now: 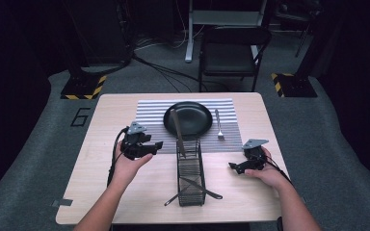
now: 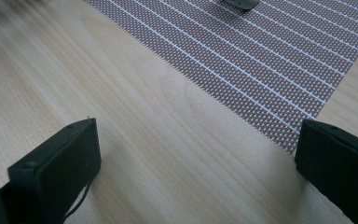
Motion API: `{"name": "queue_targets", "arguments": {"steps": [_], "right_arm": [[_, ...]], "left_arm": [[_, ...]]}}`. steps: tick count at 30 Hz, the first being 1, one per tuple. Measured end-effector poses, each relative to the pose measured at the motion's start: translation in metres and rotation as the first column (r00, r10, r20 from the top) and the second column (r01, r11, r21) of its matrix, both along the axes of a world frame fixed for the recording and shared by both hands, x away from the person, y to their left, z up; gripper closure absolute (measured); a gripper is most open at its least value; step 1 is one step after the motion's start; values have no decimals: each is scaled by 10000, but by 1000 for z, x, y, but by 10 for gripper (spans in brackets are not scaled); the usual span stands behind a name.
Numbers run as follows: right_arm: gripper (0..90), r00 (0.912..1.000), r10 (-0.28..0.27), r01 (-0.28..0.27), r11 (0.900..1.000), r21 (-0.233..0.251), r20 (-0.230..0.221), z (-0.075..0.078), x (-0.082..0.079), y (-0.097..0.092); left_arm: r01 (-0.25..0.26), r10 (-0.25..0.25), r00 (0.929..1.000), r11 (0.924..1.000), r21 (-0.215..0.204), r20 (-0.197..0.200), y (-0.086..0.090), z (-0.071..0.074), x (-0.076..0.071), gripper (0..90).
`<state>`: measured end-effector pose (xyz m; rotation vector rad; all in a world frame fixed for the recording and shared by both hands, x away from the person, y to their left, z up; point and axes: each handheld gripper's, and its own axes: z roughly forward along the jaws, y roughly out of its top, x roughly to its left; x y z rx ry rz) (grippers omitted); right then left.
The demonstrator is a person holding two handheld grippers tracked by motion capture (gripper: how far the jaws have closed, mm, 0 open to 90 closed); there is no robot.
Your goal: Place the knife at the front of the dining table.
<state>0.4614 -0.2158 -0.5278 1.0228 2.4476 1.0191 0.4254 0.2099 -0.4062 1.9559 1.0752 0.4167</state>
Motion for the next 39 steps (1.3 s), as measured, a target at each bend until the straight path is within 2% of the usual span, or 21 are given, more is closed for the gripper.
{"name": "queue_targets", "arguments": {"steps": [10, 16, 28, 39], "right_arm": [[0, 10000, 13, -13, 10000, 0, 4, 0, 0, 0], [0, 10000, 25, -25, 10000, -1, 11, 0, 0, 0], [0, 10000, 30, -30, 10000, -1, 10, 0, 0, 0], [0, 10000, 38, -38, 10000, -3, 12, 0, 0, 0]], "left_arm": [[322, -321, 9992, 9995, -69, 229, -18, 17, 7, 435], [538, -536, 9983, 9985, -51, 207, -28, 23, 10, 433], [886, -882, 9956, 9960, -111, 310, -41, 27, 15, 446], [1222, -1218, 9924, 9922, -238, 170, -54, 26, 21, 489]]}}
